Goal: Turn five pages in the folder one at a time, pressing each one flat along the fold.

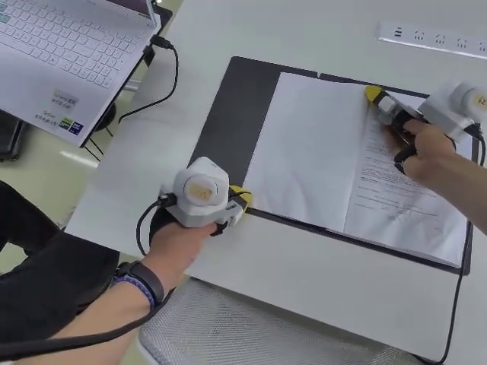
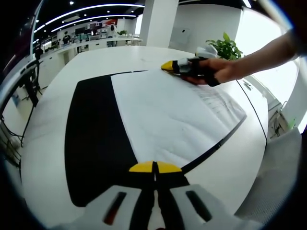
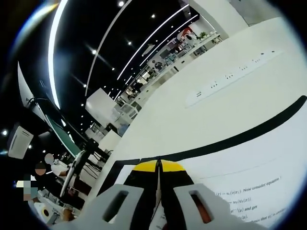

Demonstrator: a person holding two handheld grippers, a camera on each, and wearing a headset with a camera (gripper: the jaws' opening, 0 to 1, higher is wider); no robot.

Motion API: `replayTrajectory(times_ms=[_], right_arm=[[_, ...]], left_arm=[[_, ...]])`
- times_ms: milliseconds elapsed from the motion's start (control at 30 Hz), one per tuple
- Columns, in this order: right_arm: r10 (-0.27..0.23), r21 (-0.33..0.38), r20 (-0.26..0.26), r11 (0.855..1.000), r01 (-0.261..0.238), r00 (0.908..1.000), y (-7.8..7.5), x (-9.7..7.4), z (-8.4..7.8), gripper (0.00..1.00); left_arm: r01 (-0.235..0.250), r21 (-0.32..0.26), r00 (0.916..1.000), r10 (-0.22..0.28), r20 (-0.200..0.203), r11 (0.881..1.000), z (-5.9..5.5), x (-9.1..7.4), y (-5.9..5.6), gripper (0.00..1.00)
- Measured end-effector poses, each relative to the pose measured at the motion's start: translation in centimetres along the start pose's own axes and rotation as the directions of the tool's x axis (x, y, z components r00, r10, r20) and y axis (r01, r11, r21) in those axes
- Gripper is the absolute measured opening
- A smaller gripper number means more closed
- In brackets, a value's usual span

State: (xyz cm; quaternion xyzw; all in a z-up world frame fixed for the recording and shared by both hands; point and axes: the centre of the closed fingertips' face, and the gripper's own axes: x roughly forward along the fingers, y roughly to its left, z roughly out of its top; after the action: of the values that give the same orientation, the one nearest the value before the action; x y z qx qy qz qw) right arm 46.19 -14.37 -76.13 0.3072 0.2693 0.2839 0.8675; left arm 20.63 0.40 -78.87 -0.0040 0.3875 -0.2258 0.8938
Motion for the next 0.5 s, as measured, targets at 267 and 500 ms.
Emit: replayTrajectory(times_ms=[267,500], right_arm=[[0.007,-0.039,-0.02,0.999,-0.007,0.9998,-0.4,0.2,0.1,0.0],[0.056,-0.099,-0.085,0.993,-0.065,0.9948,1.8,-1.7,-1.9,0.0]], left_arm=[[-0.002,-0.002,1.0,0.002,0.0,1.0,0.0,0.1,0.0,0.0],[0.002,0.003,1.0,-0.002,-0.001,1.0,0.0,0.1,0.0,0.0]])
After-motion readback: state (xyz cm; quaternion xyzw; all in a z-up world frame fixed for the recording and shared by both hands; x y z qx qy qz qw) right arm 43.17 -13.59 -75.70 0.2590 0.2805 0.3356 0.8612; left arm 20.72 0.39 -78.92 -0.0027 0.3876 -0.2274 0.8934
